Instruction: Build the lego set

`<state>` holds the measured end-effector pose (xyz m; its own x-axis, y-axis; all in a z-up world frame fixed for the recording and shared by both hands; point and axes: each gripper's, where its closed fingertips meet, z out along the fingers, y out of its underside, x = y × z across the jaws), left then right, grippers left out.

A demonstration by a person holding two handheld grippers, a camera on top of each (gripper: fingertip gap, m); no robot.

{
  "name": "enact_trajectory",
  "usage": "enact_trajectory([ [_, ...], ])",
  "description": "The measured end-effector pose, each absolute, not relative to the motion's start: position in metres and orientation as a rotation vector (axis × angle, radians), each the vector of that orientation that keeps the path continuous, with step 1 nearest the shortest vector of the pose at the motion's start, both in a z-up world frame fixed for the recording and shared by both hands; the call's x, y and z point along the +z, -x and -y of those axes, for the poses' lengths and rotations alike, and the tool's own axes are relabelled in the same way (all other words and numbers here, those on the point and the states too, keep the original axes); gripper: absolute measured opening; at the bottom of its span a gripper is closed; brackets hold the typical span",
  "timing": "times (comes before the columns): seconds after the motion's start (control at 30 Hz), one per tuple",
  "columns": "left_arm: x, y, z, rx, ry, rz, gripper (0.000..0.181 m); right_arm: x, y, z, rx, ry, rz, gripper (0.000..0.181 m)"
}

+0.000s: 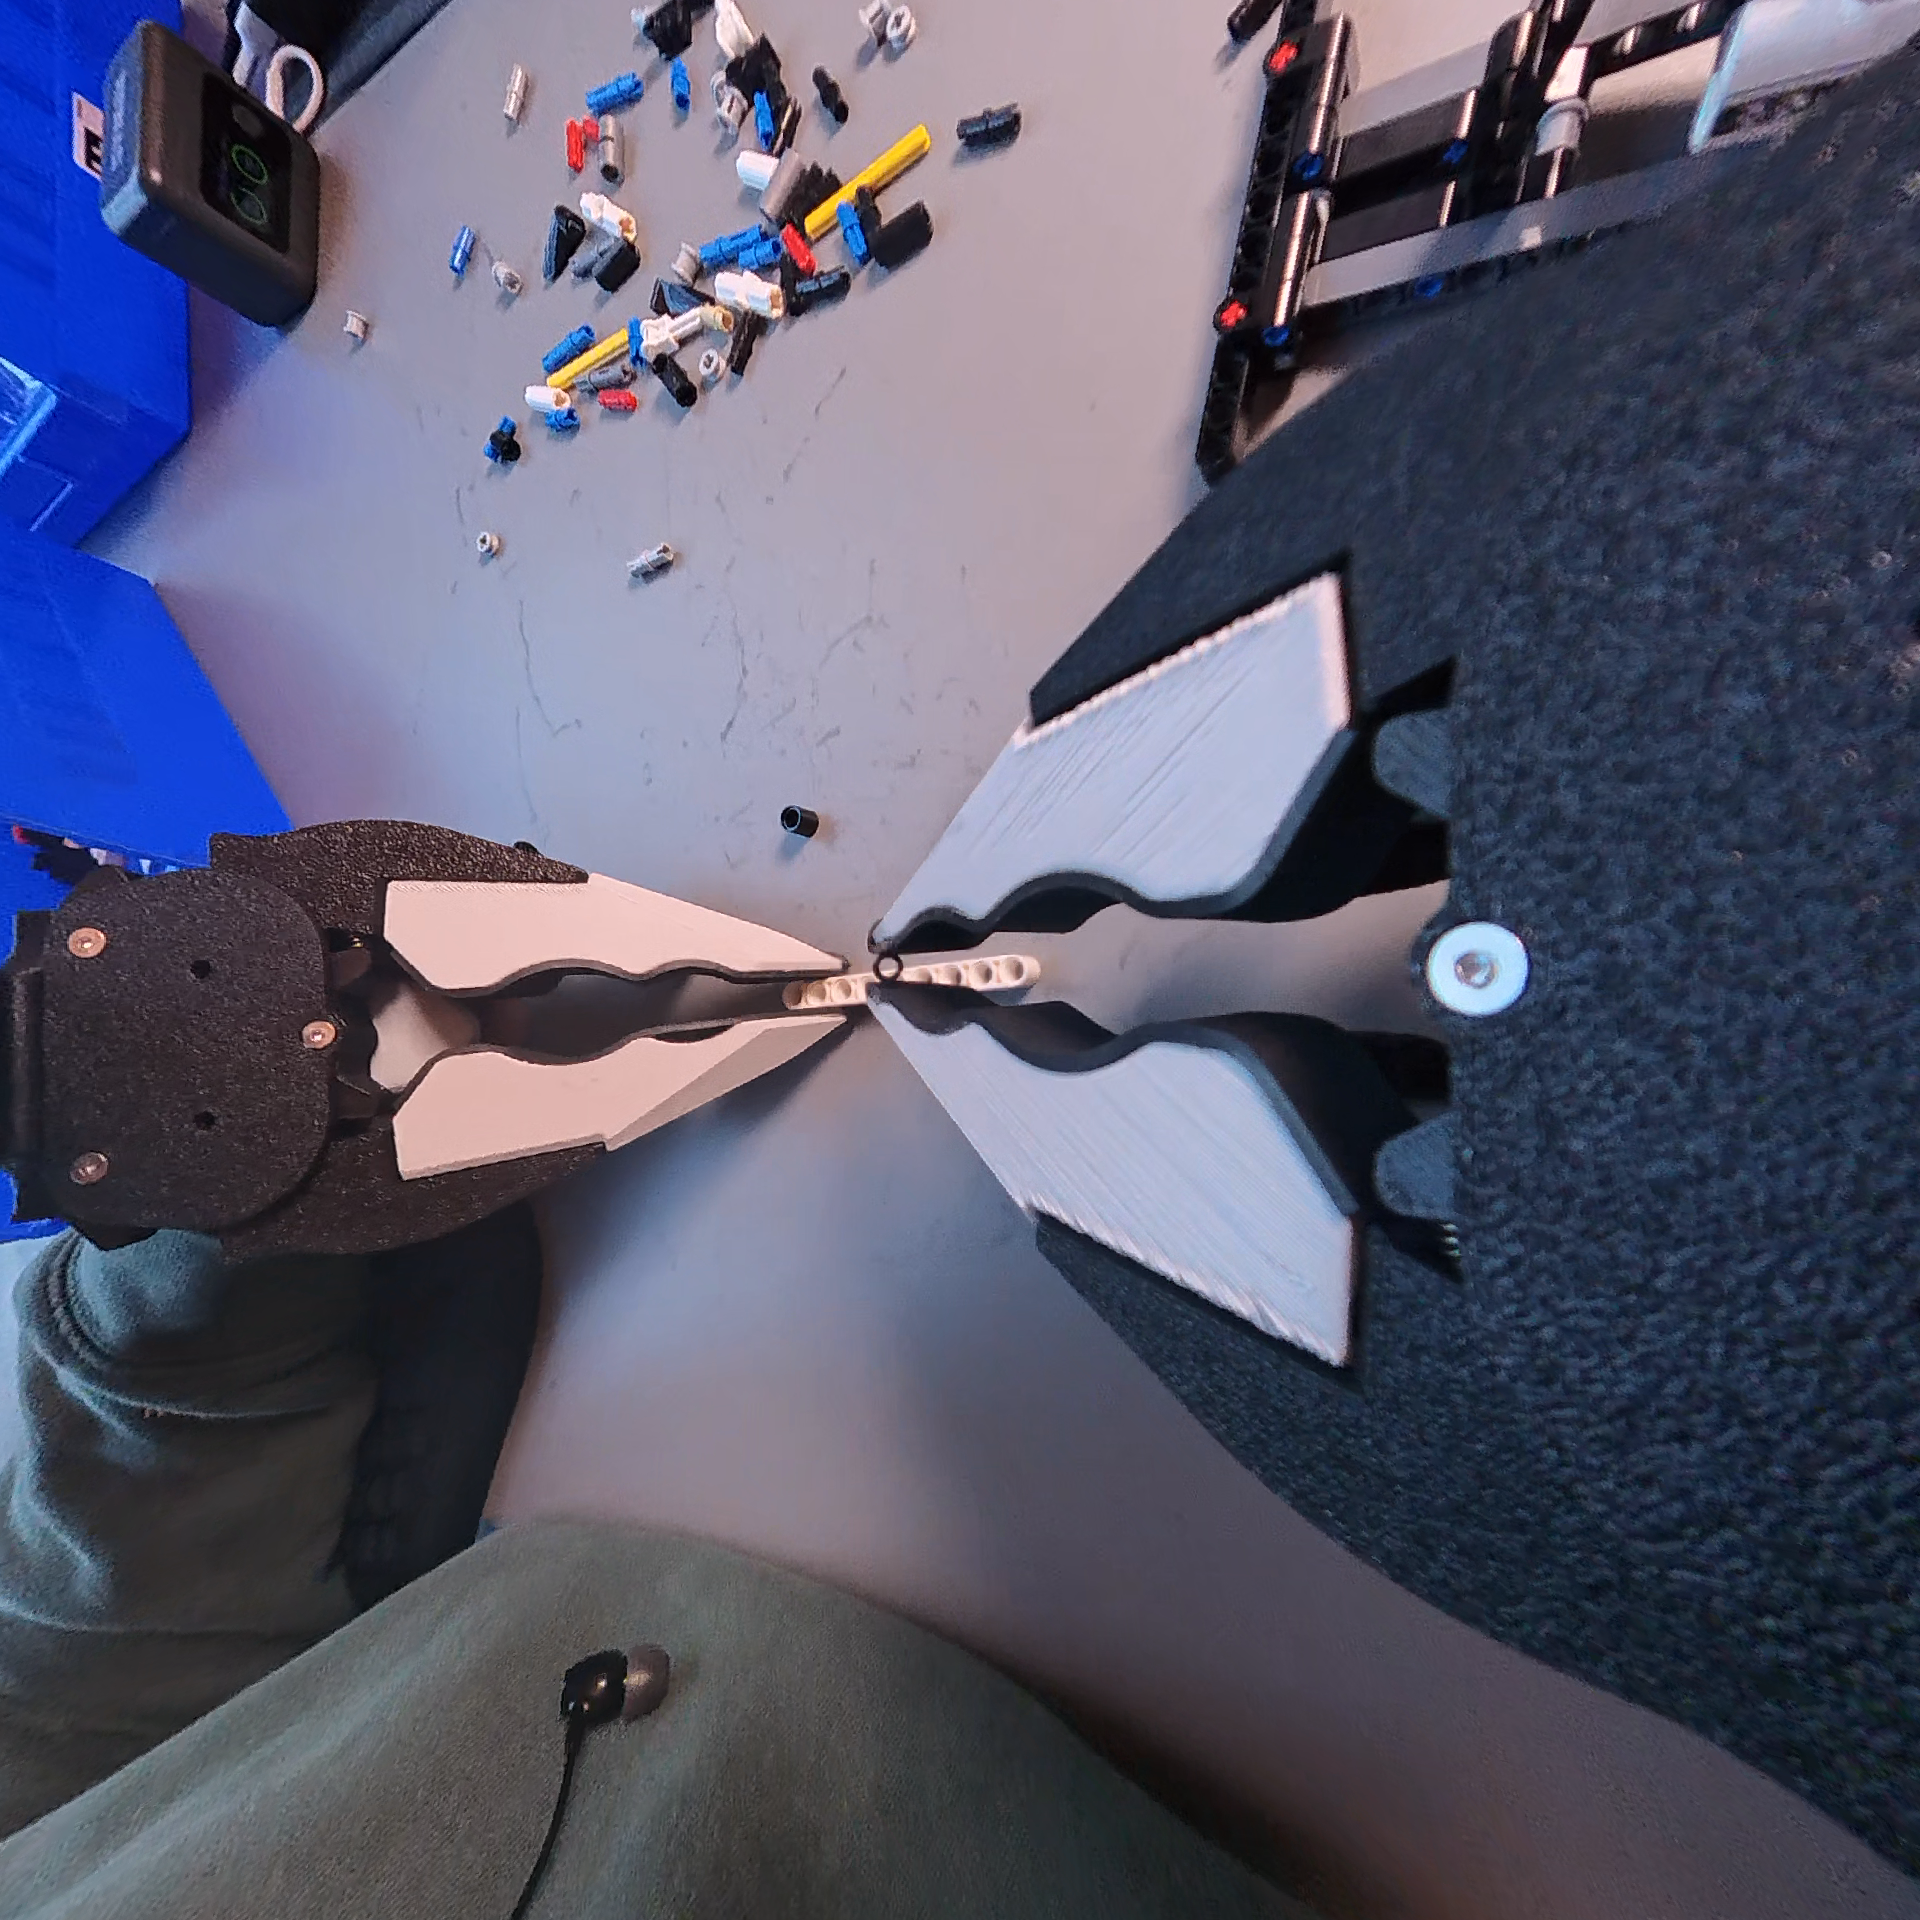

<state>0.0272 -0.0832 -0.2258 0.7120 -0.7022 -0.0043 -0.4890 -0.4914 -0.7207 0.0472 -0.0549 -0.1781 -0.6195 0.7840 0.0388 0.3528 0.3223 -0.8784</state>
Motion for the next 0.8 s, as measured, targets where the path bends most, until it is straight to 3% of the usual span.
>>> enact_trajectory([
  [0.53, -0.226, -0.027, 0.083, -0.361, 2.188, -0.900, 0.007, -0.167, -0.036, 0.047, 1.270, 1.007, 1.995, 0.004],
  [0.67, -0.226, -0.027, 0.083, -0.380, 2.196, -0.887, 0.007, -0.099, -0.006, 0.024, 1.269, 0.954, 1.624, 0.004],
  [0.8, -0.226, -0.026, 0.082, -0.378, 2.196, -0.885, 0.007, -0.008, 0.043, -0.021, 0.985, 0.869, 1.346, 0.004],
])
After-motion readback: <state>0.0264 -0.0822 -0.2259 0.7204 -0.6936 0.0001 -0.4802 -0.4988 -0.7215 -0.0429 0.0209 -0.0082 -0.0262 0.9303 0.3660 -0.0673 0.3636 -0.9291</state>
